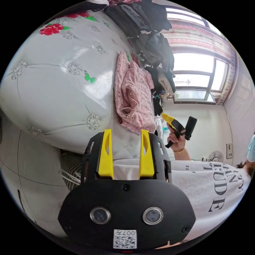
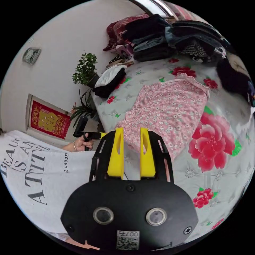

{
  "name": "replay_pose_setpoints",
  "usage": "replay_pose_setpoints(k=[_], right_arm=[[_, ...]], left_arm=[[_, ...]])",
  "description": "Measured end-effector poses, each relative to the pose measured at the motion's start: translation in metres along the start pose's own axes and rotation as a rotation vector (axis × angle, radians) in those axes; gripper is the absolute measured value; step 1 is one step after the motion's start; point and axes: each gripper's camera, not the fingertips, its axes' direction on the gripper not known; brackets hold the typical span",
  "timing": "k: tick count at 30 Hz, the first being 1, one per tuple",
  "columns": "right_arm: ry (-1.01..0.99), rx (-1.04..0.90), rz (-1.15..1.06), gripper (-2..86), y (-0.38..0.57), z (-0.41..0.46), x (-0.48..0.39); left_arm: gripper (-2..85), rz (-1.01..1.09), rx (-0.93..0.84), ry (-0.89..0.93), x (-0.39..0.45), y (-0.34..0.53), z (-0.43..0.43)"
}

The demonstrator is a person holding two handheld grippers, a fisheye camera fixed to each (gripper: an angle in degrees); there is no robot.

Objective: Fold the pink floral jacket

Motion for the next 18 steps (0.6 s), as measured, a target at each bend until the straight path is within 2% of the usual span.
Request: replay_pose_setpoints(k=[2, 5, 10, 14, 16, 18], right_arm=[[-0.079, 0.088, 0.242, 9.7, 0.035, -0.034, 0.071], [-0.216, 0.144, 0.448, 11.1, 0.076, -0.045, 0.142], [-0.384, 0.084, 0.561, 11.8, 0.096, -0.014, 0.202], [-0.470, 0.061, 0.593, 8.4, 0.100, -0.006, 0.220], [-0.472, 0.070, 0.578, 6.6, 0.105, -0.016, 0.218], [-0.471, 0.096, 0.558, 4.9, 0.111, -0.033, 0.210]], left_arm=[[17.2, -0.028, 0.016, 0.059, -0.002, 0.006, 0.004], [18.4, -0.081, 0.006, 0.126, -0.007, 0.004, 0.021], [16.1, -0.191, 0.038, 0.151, -0.016, -0.010, 0.033], [5.7, -0.336, 0.080, 0.135, -0.025, -0.016, 0.044], [5.0, -0.326, 0.083, 0.108, -0.020, -0.018, 0.043], [4.8, -0.267, 0.086, 0.155, -0.010, -0.020, 0.037]])
